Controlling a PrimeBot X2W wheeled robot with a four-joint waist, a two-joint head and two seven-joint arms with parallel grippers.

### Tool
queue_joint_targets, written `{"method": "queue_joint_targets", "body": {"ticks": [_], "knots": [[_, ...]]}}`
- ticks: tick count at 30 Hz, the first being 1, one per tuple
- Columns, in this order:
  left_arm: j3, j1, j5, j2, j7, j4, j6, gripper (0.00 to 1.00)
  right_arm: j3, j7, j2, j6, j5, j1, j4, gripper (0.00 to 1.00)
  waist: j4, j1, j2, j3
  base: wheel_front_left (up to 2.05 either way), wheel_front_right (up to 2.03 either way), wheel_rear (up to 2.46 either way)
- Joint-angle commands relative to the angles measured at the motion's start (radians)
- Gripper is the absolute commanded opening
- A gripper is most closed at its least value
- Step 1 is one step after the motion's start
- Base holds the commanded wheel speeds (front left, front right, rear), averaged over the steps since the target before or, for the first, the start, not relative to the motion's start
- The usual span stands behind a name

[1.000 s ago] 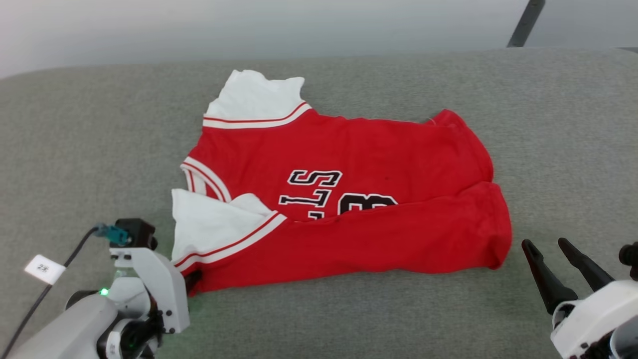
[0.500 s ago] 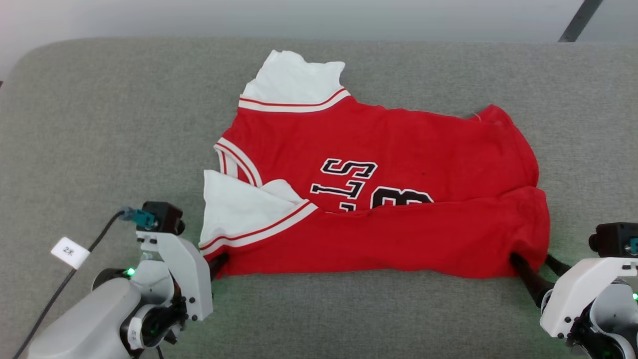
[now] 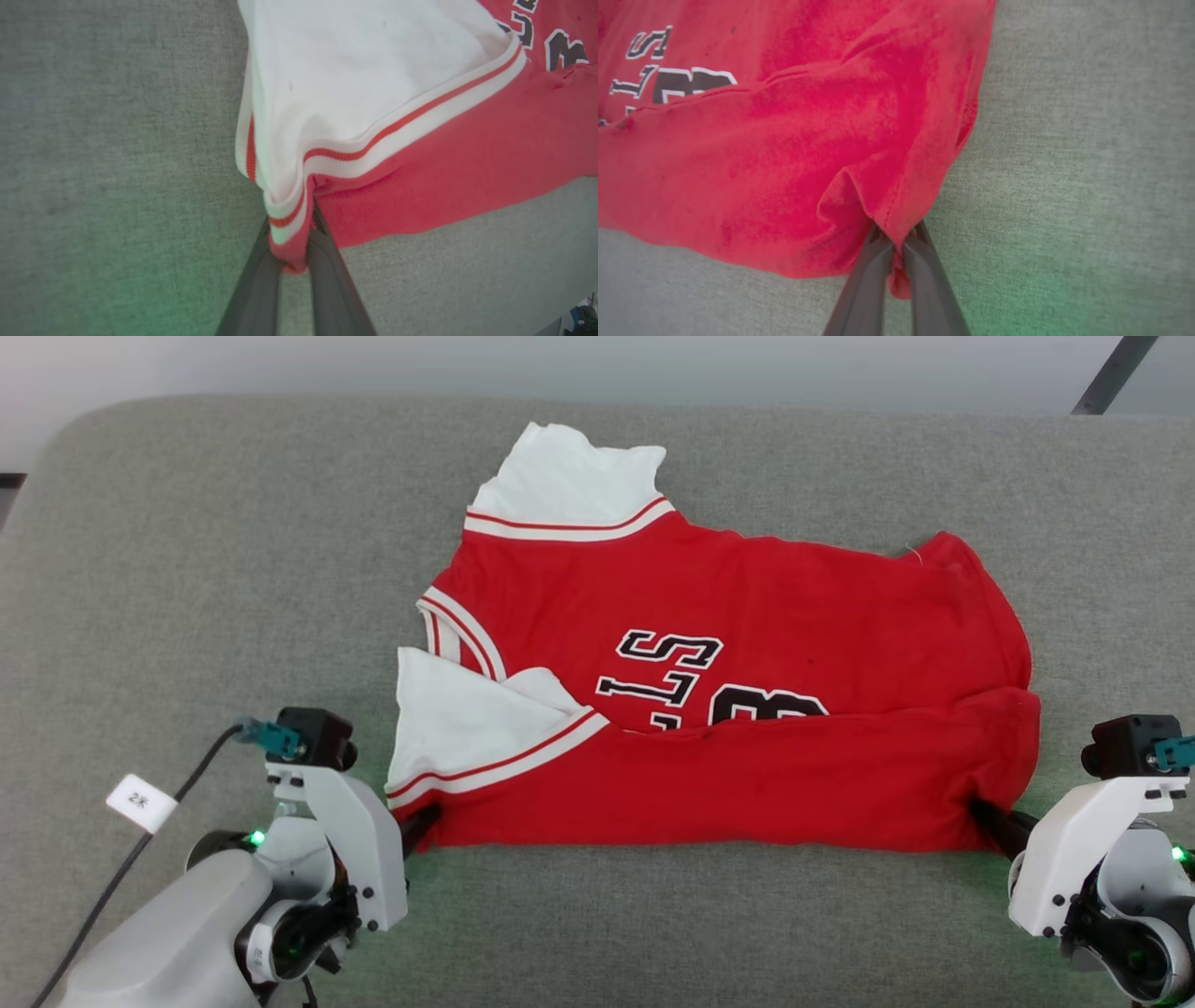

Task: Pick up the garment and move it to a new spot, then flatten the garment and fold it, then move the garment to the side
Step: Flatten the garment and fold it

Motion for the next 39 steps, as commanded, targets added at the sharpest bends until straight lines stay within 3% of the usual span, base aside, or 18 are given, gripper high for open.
{"method": "queue_joint_targets", "body": {"ticks": [1, 7, 14, 21, 30, 39], "knots": [[-0.013, 0.014, -0.006, -0.01, 0.004, 0.018, -0.004, 0.0, 0.016, 0.017, -0.006, 0.0, 0.014, 0.009, 0.019, 0.0, -0.001, 0.0, -0.0001, -0.006, 0.0, 0.0, 0.0], [-0.01, 0.023, -0.019, 0.011, 0.021, 0.019, -0.011, 0.0, 0.006, 0.025, -0.028, 0.0, 0.024, 0.017, -0.013, 0.0, -0.006, 0.0, -0.0001, -0.031, 0.0, 0.0, 0.0], [-0.005, 0.027, -0.018, 0.06, 0.051, -0.034, 0.016, 0.0, -0.02, 0.061, -0.053, 0.0, 0.035, 0.046, -0.066, 0.0, 0.0, 0.0, -0.0001, -0.067, 0.0, 0.0, 0.0], [-0.012, 0.066, -0.02, 0.122, 0.085, -0.142, 0.074, 0.0, -0.034, 0.137, -0.072, 0.0, 0.04, 0.108, -0.142, 0.0, 0.004, 0.0, -0.0001, -0.102, 0.0, 0.0, 0.0], [-0.029, 0.16, -0.044, 0.176, 0.124, -0.32, 0.192, 0.0, -0.074, 0.22, -0.061, 0.0, 0.045, 0.212, -0.235, 0.0, -0.002, 0.0, -0.0001, -0.109, 0.0, 0.0, 0.0], [-0.054, 0.214, -0.057, 0.162, 0.13, -0.37, 0.224, 0.0, -0.082, 0.229, -0.047, 0.0, 0.027, 0.241, -0.246, 0.0, -0.014, 0.0, -0.0001, -0.1, 0.0, 0.0, 0.0]]}}
